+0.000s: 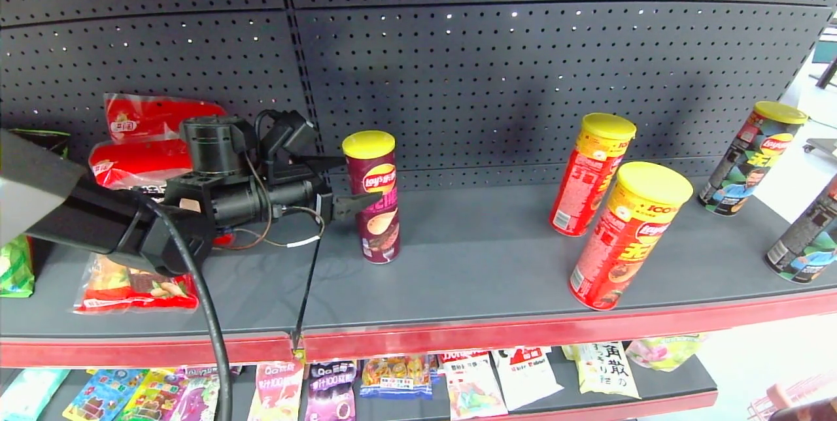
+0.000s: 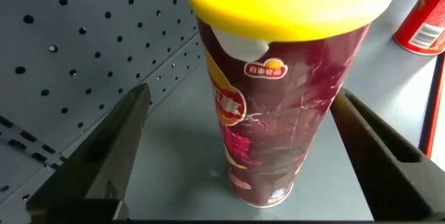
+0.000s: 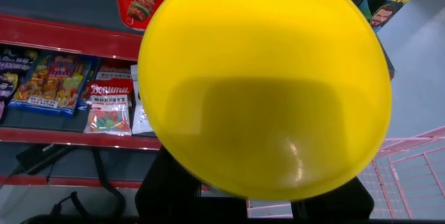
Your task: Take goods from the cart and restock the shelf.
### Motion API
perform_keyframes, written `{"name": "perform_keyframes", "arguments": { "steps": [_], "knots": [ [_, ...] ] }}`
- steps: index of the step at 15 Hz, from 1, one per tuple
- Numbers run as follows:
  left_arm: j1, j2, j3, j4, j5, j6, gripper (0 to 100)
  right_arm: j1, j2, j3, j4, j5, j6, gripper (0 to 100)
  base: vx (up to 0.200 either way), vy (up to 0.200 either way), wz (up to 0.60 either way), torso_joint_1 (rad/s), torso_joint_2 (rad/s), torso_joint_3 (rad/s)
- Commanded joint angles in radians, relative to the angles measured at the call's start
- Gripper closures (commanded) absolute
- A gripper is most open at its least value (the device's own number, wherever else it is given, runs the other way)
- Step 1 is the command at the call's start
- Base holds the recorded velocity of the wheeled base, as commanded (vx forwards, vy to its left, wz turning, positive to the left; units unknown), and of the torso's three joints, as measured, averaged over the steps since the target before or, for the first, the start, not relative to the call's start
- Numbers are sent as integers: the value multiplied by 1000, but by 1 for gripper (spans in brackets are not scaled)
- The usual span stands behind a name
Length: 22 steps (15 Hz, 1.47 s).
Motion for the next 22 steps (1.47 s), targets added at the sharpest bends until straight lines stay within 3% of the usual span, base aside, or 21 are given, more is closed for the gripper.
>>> {"name": "perform_keyframes", "arguments": {
  "steps": [1,4,6,11,15,22],
  "knots": [
    [-1,-9,3,-2,-1,2,0,0,4,0,0,0,-1,100,0,0,0,0,0,0],
    [-1,-26,23,-5,3,6,0,0,7,0,-1,0,-1,100,0,0,0,0,0,0],
    [-1,-23,47,-62,29,4,0,0,6,0,0,0,-1,100,0,0,0,0,0,0],
    [-2,-20,115,-190,29,2,0,0,7,0,0,0,-1,100,0,0,0,0,0,0],
    [-16,-24,145,-217,29,-4,0,0,10,0,-1,0,-1,100,0,0,0,0,0,0],
    [-28,19,101,-217,26,-7,0,-1,12,0,-1,0,-1,100,0,0,0,0,0,0]
  ]
}}
